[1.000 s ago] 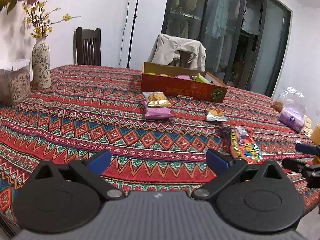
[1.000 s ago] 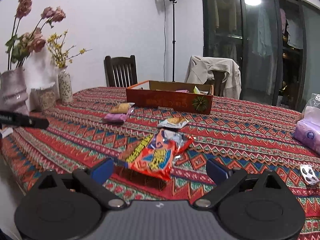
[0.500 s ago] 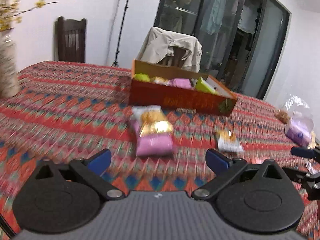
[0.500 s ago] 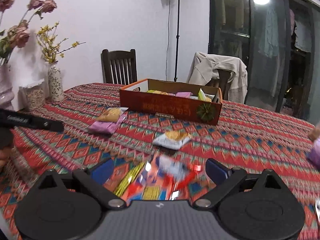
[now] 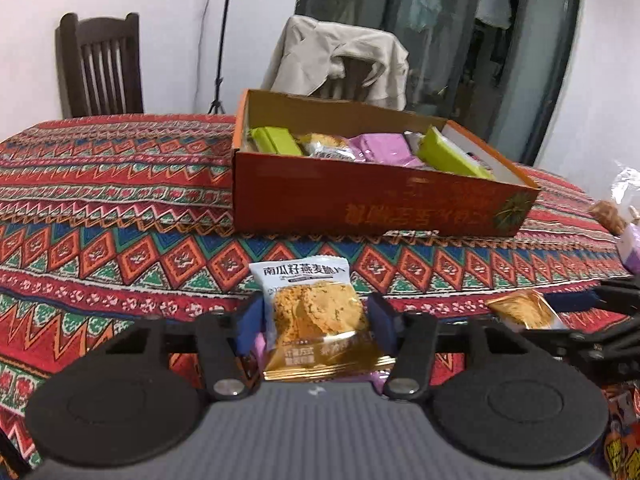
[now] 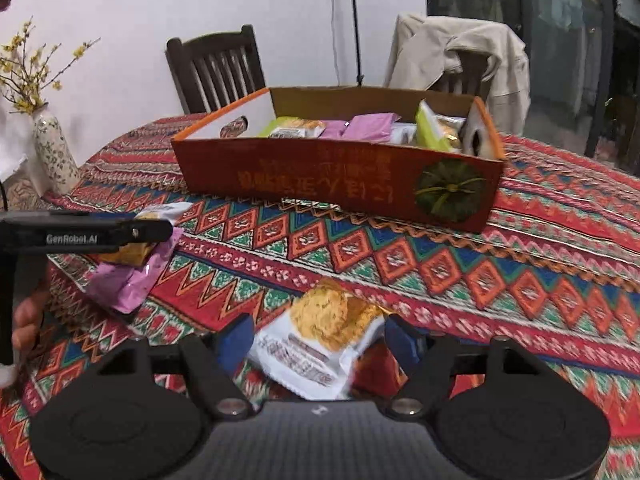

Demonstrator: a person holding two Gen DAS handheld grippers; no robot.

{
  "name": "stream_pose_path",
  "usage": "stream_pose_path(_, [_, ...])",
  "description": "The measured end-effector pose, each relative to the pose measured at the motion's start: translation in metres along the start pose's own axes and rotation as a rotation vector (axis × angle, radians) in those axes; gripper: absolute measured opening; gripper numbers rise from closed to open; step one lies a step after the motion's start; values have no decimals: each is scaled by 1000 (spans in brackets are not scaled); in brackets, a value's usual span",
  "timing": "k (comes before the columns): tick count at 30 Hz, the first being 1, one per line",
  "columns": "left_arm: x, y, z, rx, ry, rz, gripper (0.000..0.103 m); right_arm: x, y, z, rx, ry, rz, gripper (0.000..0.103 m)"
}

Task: Organize snacks
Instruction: 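Grasp a white oat-cracker packet with the left gripper while the right grasps another, then carry both white packets into the cardboard box and open both grippers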

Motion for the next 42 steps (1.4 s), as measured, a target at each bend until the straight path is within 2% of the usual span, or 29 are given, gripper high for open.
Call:
stream_pose_path(2, [-4, -2, -1, -15, 8, 7, 46, 10, -5, -4, -21, -5, -21, 71])
stream_pose_path(4, [-7, -6, -2, -37, 15, 8, 43, 19, -10, -5, -62, -15, -22, 62])
stream_pose_path(6, [-10, -9, -3, -46, 18, 2, 42, 21, -14, -6, -117, -2, 16, 50])
stream_pose_path(11, [-18, -10, -9, -71, 34, -3, 42, 19, -11, -6, -101, 18, 7, 45])
stream_pose_path(14, [-31, -2, -10, -48, 56, -31, 42, 5, -12, -10, -89, 56, -7, 45])
stream_pose_path(17, [-60, 14, -11, -17, 104, -24, 42, -21, -17, -13, -99, 109, 10, 43])
stream_pose_path(22, [-126, 48, 9, -7, 179, 35, 42, -85, -26, -2, -120, 189, 45, 43])
stream_pose_path(26, [-168, 72, 40, -39, 191, 84, 42, -135, -36, 22, -119, 229, 38, 43])
stream_pose_path(31, [-192, 95, 72, -31, 152, 106, 42, -170, -57, 51, -94, 238, -24, 43])
stream_pose_path(35, [-208, 101, 74, -28, 175, 91, 42, -191, -69, 61, -127, 264, -22, 43])
stream_pose_path(42, [-221, 108, 74, -22, 197, 81, 42, -210, -68, 72, -111, 289, -18, 43])
Point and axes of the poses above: each gripper's, at about its wrist camera, not at the fingertips, and x roughly the way its jaws point, y to its right, z to its underside, the point moved 9 cm from there along x, roughly the way its jaws point, and after that the axes turned 3 degrees about z, right-handed, at the moved point
